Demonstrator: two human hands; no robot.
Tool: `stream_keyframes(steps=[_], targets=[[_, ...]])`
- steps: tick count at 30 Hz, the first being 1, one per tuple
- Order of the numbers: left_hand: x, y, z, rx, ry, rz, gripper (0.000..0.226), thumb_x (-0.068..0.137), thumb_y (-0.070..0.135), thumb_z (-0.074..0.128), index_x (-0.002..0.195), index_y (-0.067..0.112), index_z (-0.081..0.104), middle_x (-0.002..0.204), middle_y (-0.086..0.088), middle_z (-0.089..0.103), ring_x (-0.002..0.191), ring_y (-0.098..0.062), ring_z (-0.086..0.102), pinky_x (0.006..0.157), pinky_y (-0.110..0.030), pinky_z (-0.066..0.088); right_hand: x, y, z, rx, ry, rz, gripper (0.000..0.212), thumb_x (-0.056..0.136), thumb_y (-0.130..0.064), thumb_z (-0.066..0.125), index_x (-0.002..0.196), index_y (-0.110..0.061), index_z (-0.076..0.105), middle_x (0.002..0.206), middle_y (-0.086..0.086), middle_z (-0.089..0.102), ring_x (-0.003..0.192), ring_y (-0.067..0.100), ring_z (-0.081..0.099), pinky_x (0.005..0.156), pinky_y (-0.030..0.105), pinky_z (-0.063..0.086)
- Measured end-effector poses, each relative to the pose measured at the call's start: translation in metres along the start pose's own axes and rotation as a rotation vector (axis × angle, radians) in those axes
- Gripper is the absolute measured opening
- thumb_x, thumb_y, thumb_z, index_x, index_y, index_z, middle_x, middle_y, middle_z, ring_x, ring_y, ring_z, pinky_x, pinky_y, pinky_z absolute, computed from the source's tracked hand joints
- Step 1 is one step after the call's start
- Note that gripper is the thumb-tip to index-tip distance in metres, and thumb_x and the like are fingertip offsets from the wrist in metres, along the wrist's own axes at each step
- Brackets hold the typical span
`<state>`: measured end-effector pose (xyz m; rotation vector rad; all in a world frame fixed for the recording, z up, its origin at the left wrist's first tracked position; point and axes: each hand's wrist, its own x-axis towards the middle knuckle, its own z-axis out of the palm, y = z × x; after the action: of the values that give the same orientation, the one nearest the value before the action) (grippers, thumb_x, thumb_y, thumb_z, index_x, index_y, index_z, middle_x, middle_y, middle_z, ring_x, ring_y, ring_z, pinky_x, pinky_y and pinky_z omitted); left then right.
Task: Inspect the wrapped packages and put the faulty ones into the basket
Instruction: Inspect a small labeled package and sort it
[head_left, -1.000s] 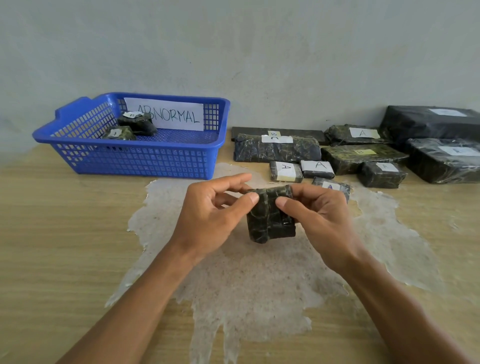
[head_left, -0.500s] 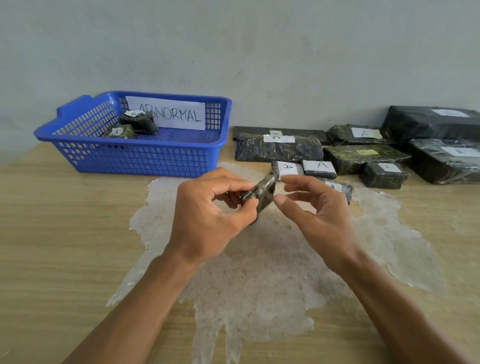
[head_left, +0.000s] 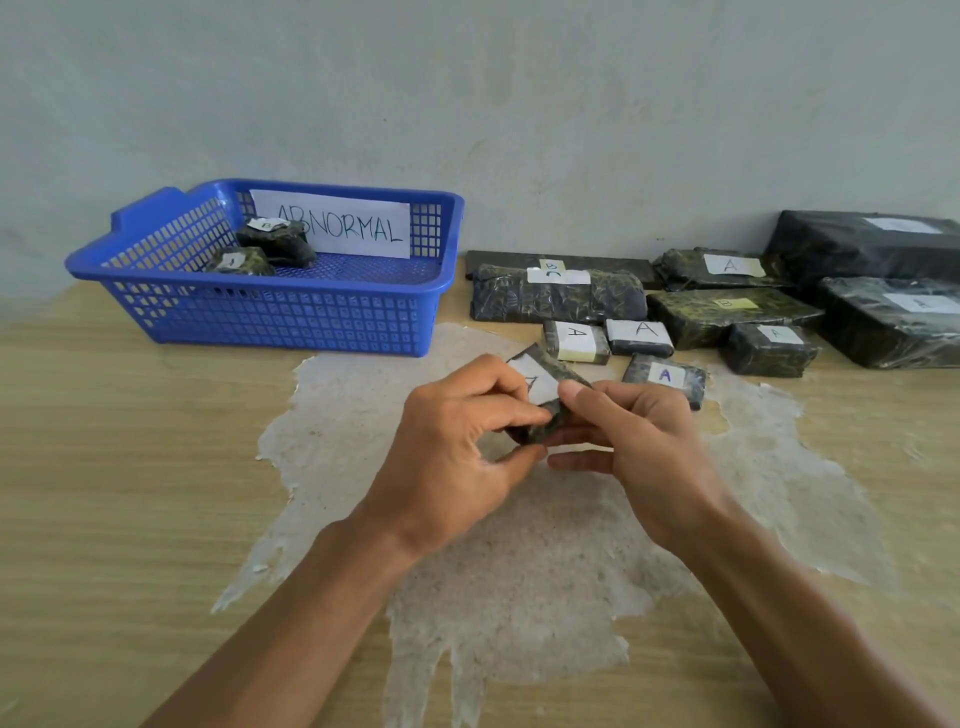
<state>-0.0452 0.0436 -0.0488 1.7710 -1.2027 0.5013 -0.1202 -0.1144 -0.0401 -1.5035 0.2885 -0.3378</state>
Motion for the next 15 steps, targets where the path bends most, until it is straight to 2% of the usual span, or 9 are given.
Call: stream_keyframes(steps=[2, 5, 8, 11, 13, 15], targets=[[0.0, 0.002, -0.002, -0.018, 0.003, -0.042, 0.029, 0.068, 0.012, 0.089, 0.096, 0.007, 0.079, 0.091, -0.002, 0.067, 0.08, -0.008, 0.062, 0.071, -0.013, 0.052, 0.001, 0.0, 0.001, -0.019, 0.018, -0.002, 0.024, 0.098, -0.012, 0.061, 0.079, -0.007, 0.075, 0.075, 0.009, 0.075, 0.07, 0.02, 0.072, 0.066, 0.035, 0.061], [0.004, 0.002, -0.006, -0.064, 0.12, -0.173, 0.024, 0.076, 0.019, 0.082, 0.097, 0.009, 0.078, 0.092, 0.001, 0.068, 0.082, -0.013, 0.064, 0.068, -0.02, 0.053, 0.002, 0.0, -0.001, -0.082, 0.041, -0.017, 0.028, 0.098, -0.008, 0.06, 0.074, -0.011, 0.075, 0.071, 0.007, 0.073, 0.067, 0.017, 0.07, 0.065, 0.035, 0.059], [0.008, -0.002, -0.014, -0.139, 0.237, -0.442, 0.022, 0.085, 0.023, 0.077, 0.105, 0.015, 0.076, 0.094, 0.006, 0.07, 0.086, -0.011, 0.066, 0.068, -0.021, 0.054, 0.004, -0.001, -0.004, -0.123, 0.029, -0.034, 0.028, 0.097, -0.004, 0.058, 0.073, -0.003, 0.072, 0.072, 0.01, 0.071, 0.068, 0.019, 0.067, 0.066, 0.038, 0.058], [0.01, -0.007, -0.021, -0.329, 0.109, -0.68, 0.026, 0.087, 0.026, 0.076, 0.112, 0.018, 0.074, 0.092, 0.004, 0.077, 0.086, -0.008, 0.071, 0.071, -0.019, 0.056, 0.003, -0.002, -0.004, -0.129, -0.03, -0.058, 0.025, 0.095, 0.002, 0.055, 0.072, 0.006, 0.065, 0.067, 0.007, 0.063, 0.063, 0.013, 0.061, 0.058, 0.025, 0.053], [0.01, -0.006, -0.02, -0.41, 0.024, -0.715, 0.013, 0.087, 0.022, 0.076, 0.1, 0.022, 0.077, 0.088, 0.006, 0.079, 0.083, -0.007, 0.073, 0.067, -0.018, 0.055, 0.002, -0.001, -0.004, -0.136, -0.078, -0.068, 0.025, 0.095, 0.003, 0.055, 0.071, 0.008, 0.06, 0.069, 0.01, 0.058, 0.064, 0.014, 0.058, 0.057, 0.023, 0.05], [0.009, -0.006, -0.016, -0.408, 0.021, -0.72, 0.009, 0.087, 0.017, 0.076, 0.089, 0.026, 0.078, 0.081, 0.007, 0.078, 0.075, -0.003, 0.072, 0.065, -0.017, 0.054, 0.002, -0.001, -0.003, -0.163, -0.098, -0.075, 0.027, 0.095, 0.002, 0.055, 0.069, 0.004, 0.061, 0.069, 0.011, 0.057, 0.065, 0.017, 0.055, 0.058, 0.025, 0.047]])
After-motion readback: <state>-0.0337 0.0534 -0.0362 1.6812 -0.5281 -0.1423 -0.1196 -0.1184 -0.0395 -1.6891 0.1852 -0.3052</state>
